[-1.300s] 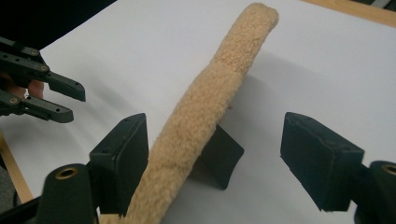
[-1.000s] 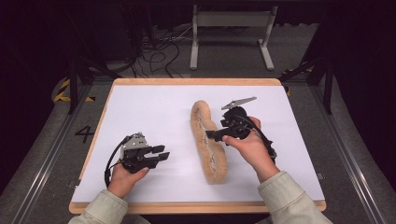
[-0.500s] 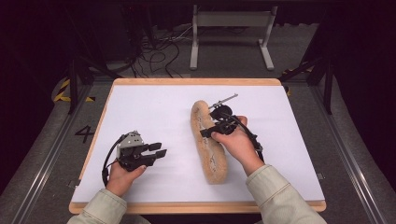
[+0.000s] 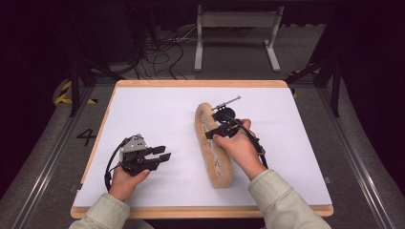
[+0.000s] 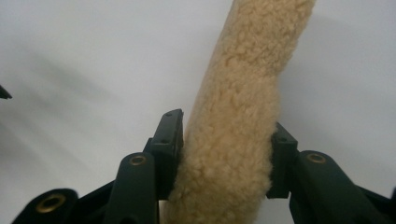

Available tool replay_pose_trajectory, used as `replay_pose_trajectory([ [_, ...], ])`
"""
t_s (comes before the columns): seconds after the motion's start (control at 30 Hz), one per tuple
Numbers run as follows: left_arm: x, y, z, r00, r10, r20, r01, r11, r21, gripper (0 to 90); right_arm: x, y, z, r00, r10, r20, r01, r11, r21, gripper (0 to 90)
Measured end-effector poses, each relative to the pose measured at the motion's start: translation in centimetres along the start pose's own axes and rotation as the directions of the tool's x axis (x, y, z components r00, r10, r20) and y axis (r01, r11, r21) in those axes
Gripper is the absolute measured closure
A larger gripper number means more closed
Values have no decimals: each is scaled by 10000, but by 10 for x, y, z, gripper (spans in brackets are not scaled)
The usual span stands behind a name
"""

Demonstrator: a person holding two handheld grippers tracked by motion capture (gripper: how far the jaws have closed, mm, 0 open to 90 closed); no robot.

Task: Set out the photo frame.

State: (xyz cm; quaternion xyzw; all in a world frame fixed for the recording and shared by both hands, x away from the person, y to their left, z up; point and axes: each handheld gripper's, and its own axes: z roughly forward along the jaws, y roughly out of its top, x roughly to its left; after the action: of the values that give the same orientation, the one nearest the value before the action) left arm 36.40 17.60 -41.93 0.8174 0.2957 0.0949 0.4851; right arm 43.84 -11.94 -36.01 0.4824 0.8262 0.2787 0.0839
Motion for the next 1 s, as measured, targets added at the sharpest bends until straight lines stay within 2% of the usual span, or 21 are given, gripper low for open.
replay_pose_trajectory([
  [0.23,0,0,0,10000,14,-4,-14,10000,1,612,7,3,0,9975,336,615,-354,9989,290,616],
  [0.43,0,0,-1,10000,-22,-44,21,10000,-49,613,6,3,0,9961,664,580,-675,9976,181,651],
  [0.5,0,0,-1,10000,-48,-52,47,10000,-87,612,5,3,0,9958,819,414,-824,9965,116,663],
  [0.63,1,0,-2,10000,-39,-33,39,10000,-92,614,3,5,-2,9957,857,360,-863,9962,135,664],
  [0.77,1,-1,-3,9999,-80,-76,79,9999,-109,614,1,8,-9,9969,666,417,-671,9977,105,666],
  [0.9,1,-1,-3,9999,-86,-93,85,9999,-86,614,-1,11,-16,9990,349,286,-350,9994,44,666],
  [1.0,1,-4,-6,9997,-162,-202,160,9998,-145,614,-1,17,-26,9984,-515,221,514,9987,43,666],
])
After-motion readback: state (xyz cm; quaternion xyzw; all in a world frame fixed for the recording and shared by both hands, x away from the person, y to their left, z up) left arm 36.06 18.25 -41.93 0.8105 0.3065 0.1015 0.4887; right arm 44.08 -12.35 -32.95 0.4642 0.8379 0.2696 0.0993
